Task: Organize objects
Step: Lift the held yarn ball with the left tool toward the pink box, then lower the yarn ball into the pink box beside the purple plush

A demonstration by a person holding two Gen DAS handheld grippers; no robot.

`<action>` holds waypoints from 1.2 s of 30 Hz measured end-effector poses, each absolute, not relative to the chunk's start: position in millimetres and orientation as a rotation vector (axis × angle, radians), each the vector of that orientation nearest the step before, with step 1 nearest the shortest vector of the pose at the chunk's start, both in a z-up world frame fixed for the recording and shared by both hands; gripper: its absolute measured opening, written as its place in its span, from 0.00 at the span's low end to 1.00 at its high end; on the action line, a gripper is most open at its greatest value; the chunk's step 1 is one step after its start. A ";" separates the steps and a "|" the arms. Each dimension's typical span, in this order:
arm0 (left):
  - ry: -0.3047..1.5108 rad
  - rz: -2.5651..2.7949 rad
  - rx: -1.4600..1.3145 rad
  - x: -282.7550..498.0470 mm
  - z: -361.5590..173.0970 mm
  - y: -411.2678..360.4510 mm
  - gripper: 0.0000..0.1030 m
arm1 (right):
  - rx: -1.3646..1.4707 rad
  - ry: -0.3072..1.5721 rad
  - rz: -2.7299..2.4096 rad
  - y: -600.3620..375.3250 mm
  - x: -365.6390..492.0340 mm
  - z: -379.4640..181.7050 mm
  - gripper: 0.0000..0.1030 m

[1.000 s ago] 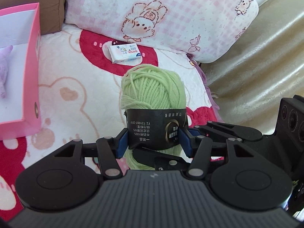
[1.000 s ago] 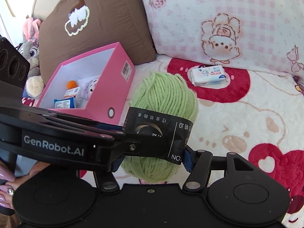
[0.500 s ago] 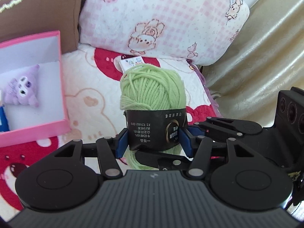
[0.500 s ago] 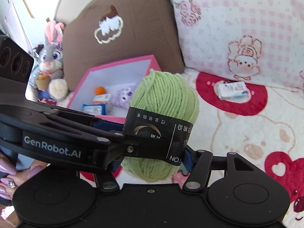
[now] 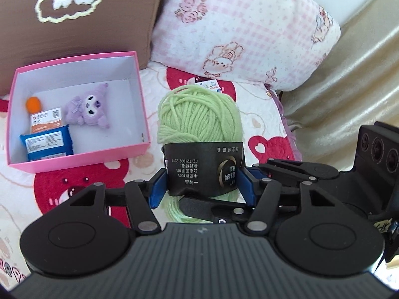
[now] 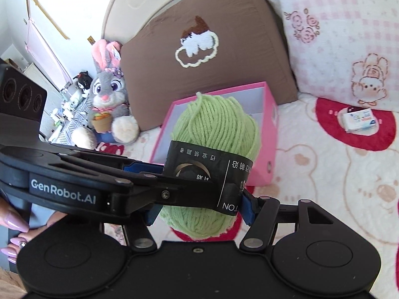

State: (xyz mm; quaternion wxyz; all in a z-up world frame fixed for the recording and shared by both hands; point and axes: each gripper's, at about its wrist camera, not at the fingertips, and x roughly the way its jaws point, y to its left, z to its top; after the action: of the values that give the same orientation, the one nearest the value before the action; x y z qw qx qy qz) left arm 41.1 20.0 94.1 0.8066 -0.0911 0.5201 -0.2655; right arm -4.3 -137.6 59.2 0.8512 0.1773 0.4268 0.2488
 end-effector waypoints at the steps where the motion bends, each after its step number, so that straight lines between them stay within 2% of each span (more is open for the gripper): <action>1: 1.118 -0.559 -0.211 42.7 97.9 26.6 0.57 | 0.382 0.899 0.533 -134.8 -2.8 62.5 0.66; 9: 1.093 -0.490 -0.212 54.6 125.9 50.6 0.58 | 0.418 0.907 0.584 -113.9 21.5 83.4 0.66; 14: 1.079 -0.454 -0.208 72.4 121.6 59.2 0.59 | 0.380 0.910 0.589 -98.7 46.1 80.0 0.66; 29: 1.058 -0.489 -0.433 155.1 19.0 87.6 0.57 | 0.062 0.878 0.509 -68.9 117.4 13.9 0.66; 36: 1.050 -0.454 -0.454 179.2 -28.7 83.5 0.53 | 0.168 0.895 0.491 -82.7 147.5 -34.4 0.65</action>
State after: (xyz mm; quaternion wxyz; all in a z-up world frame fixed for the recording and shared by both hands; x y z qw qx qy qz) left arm 179.2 83.5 -28.7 0.8165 -0.2129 0.4925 -0.2130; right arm 147.5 -82.7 -34.4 0.8692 0.0805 0.4276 0.2346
